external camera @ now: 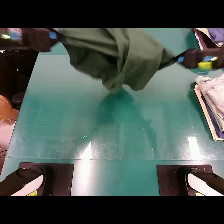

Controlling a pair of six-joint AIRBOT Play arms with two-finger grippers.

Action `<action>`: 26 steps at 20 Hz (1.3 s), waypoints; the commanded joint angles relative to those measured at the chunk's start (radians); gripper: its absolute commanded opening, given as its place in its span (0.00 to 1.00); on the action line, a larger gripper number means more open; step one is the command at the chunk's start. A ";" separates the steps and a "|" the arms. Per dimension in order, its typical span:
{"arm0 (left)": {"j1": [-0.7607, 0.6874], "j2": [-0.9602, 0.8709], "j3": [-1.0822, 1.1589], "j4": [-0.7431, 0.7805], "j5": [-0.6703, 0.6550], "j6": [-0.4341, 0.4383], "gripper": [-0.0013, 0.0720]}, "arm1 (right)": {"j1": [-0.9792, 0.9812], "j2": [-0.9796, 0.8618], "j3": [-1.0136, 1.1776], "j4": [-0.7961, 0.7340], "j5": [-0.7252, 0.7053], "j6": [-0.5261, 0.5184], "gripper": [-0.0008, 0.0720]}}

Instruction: Fold the shirts.

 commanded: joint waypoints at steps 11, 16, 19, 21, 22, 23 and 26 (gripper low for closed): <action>0.001 0.039 -0.392 0.006 -0.092 0.015 0.05 | 0.157 0.000 -0.136 -0.087 0.099 0.052 0.03; 0.001 0.035 -0.678 0.036 0.047 0.015 0.05 | 0.168 -0.145 -0.230 -0.079 -0.135 0.053 0.03; 0.001 0.035 -0.681 0.043 0.078 0.015 0.05 | 0.119 -0.285 -0.114 -0.035 -0.126 0.052 0.52; 0.001 0.035 -0.680 0.045 0.083 0.015 0.05 | 0.068 -0.361 -0.026 -0.003 0.012 0.053 0.78; 0.001 0.035 -0.680 0.051 0.082 0.015 0.05 | 0.047 -0.378 -0.010 0.004 0.082 0.052 0.70; 0.001 0.035 -0.680 0.063 0.077 0.015 0.05 | 0.031 -0.378 -0.024 -0.009 0.132 0.052 0.64; 0.001 0.035 -0.680 0.087 0.077 0.015 0.05 | -0.005 -0.301 -0.203 -0.008 0.149 0.051 0.63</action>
